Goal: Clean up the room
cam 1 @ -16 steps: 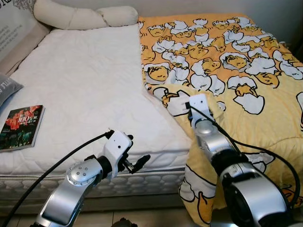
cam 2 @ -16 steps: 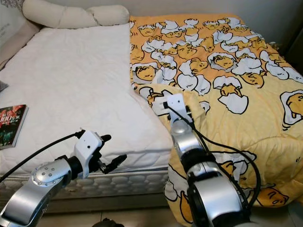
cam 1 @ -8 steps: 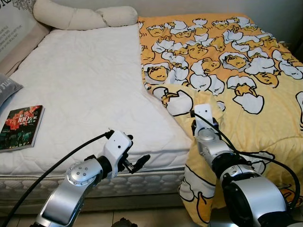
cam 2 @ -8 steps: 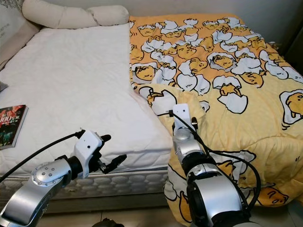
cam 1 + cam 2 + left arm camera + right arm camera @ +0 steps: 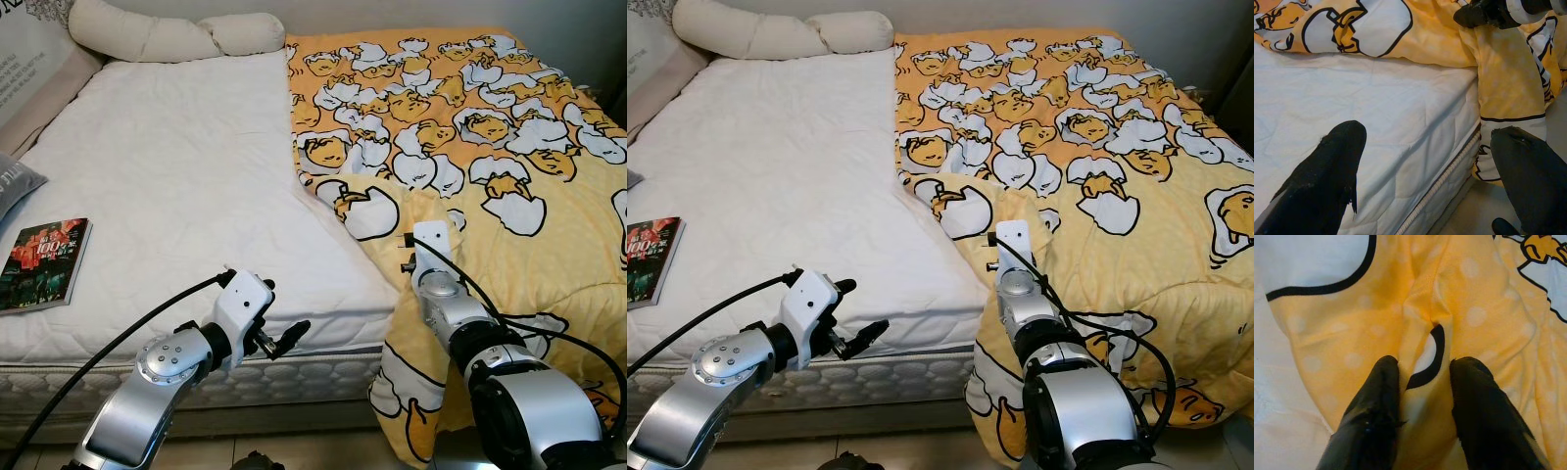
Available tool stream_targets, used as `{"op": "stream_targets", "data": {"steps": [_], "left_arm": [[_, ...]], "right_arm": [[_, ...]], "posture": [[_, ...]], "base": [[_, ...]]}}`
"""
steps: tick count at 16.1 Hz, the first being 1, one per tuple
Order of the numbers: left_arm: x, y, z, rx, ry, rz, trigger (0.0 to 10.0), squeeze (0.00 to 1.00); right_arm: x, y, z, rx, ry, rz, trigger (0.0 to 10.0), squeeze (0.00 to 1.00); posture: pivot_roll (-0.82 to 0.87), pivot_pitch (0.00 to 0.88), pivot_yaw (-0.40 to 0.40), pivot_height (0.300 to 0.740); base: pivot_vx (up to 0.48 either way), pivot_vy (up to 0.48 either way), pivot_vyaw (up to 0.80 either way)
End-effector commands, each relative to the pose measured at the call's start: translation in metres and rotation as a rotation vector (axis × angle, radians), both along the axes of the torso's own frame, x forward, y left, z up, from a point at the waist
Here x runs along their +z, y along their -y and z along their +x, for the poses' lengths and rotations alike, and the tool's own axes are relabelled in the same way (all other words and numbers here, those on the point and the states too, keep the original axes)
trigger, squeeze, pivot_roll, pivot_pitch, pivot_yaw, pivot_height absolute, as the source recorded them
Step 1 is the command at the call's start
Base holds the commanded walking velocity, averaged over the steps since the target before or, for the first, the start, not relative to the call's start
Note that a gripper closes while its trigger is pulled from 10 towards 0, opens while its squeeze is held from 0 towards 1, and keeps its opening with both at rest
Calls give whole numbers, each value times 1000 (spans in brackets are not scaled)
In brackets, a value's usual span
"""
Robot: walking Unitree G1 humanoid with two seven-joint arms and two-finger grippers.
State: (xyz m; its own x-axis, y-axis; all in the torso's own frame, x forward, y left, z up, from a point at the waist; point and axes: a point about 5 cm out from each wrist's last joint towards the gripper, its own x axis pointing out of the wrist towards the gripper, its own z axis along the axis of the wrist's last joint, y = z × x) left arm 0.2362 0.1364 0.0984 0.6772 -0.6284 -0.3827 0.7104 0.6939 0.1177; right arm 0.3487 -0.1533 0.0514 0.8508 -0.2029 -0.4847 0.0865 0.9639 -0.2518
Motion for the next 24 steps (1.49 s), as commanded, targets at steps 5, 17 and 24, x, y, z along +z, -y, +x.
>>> {"op": "stream_targets", "data": {"steps": [5,17,24], "left_arm": [[6,-1,3,-1,29,12,10000,0],[5,-1,1,-10,30,9,10000,0],[2,-1,-8,-36,7,13,10000,0]], "right_arm": [[-4,0,-2,5,-9,52,0,0],[-9,-14,-31,538,39,390,0,0],[13,-43,-109,1162,-54,663,0,0]], "posture": [[70,0,54,740],[41,0,61,740],[30,0,80,740]], "base": [[0,0,0],[0,0,0],[0,0,0]]}}
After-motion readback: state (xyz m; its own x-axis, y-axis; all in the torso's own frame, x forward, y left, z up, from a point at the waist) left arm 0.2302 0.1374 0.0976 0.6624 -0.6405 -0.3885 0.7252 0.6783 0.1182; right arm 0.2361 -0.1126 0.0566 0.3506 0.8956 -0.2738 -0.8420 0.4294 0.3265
